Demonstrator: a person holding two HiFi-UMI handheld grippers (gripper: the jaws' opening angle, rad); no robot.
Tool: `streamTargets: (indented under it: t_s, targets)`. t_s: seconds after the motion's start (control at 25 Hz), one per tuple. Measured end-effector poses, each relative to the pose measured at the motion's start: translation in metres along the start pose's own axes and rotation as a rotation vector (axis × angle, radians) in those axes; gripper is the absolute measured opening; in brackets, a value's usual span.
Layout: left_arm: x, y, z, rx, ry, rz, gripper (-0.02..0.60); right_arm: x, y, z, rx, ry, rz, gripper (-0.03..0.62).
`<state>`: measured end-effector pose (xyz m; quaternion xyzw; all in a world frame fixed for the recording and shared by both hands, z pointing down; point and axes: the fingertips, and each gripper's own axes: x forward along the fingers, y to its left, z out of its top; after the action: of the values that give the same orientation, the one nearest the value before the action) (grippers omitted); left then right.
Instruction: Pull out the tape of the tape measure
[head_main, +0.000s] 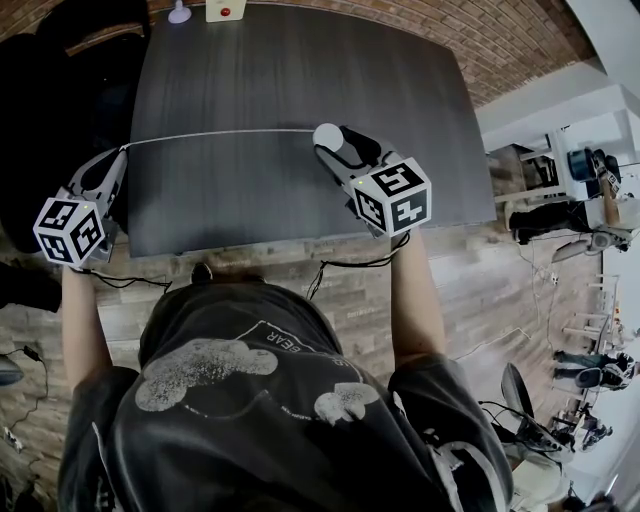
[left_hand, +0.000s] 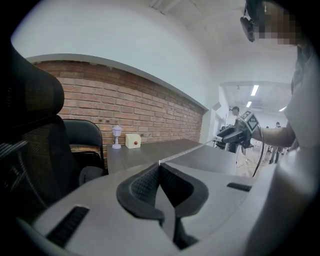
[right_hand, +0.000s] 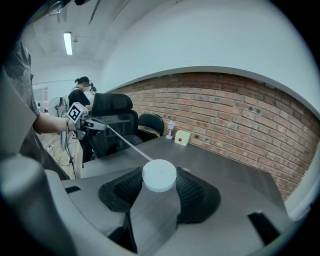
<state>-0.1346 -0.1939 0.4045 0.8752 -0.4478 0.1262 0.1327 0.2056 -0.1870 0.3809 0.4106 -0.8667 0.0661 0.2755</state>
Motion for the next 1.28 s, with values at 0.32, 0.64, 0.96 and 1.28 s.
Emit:
streamTargets:
  t_s: [0.32,0.64,0.96,1.28]
  targets:
    - [0.0,0.006,-0.009,-0.025,0.012,0.014,0.009,0.001,-0.005,-0.006,0.011,0.015,-0.013,0.232]
    - [-0.007,0.019,-0.018,-0.061,0.022,0.054,0.009,0.002,-0.007,-0.01,0.009,0.025,-0.023,0.232]
    - [-0.01,0.033,-0.018,-0.067,0.026,0.086,0.009,0.004,-0.012,-0.01,0.012,0.025,-0.03,0.232]
    - [-0.007,0.038,-0.011,-0.068,0.019,0.101,0.009,0.002,-0.02,-0.006,0.009,0.021,-0.033,0.232]
